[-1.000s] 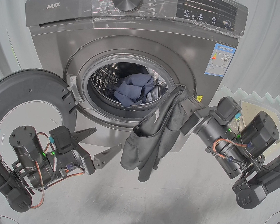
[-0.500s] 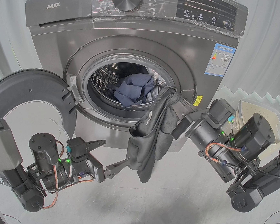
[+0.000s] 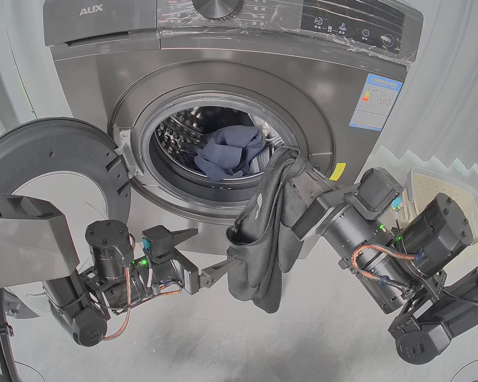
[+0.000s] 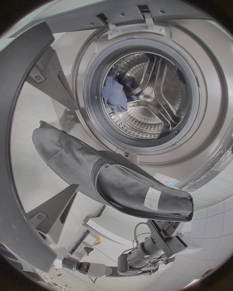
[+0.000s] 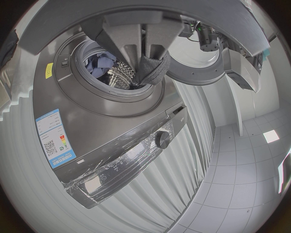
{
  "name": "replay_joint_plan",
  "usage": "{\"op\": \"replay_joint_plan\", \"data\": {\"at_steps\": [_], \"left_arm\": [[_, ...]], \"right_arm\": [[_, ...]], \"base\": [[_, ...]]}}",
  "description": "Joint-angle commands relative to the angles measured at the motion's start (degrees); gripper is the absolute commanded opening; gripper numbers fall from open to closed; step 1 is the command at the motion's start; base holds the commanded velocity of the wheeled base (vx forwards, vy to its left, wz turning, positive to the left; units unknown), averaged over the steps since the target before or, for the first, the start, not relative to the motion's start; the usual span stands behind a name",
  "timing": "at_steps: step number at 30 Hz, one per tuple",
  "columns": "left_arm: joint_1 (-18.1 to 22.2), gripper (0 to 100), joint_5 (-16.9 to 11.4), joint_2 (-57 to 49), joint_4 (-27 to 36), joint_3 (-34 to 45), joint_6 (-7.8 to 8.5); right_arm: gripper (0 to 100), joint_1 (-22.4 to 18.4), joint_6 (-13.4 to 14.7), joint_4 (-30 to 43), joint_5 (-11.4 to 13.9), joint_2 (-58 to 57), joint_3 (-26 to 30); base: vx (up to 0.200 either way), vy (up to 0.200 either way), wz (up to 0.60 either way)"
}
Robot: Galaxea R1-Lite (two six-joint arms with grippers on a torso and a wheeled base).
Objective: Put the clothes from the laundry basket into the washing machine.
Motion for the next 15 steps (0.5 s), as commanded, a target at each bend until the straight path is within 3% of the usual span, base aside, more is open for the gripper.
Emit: {"op": "replay_joint_plan", "data": {"at_steps": [1,4,15], "left_arm": [[0.3,100,-0.3,4.2,0.0,-3.3,0.38],[0.5,100,-0.6,5.8,0.0,-4.5,2.05],[1.4,100,-0.5,9.2,0.1,-11.7,2.32]], "right_arm": [[0,0.5,0.0,0.0,0.0,-0.1,0.0],[0,0.5,0.0,0.0,-0.1,-0.1,0.1],[0,0.7,0.0,0.0,0.0,-0.1,-0.1]], "base": [[0.000,0.000,0.00],[0.000,0.000,0.00],[0.000,0.000,0.00]]}}
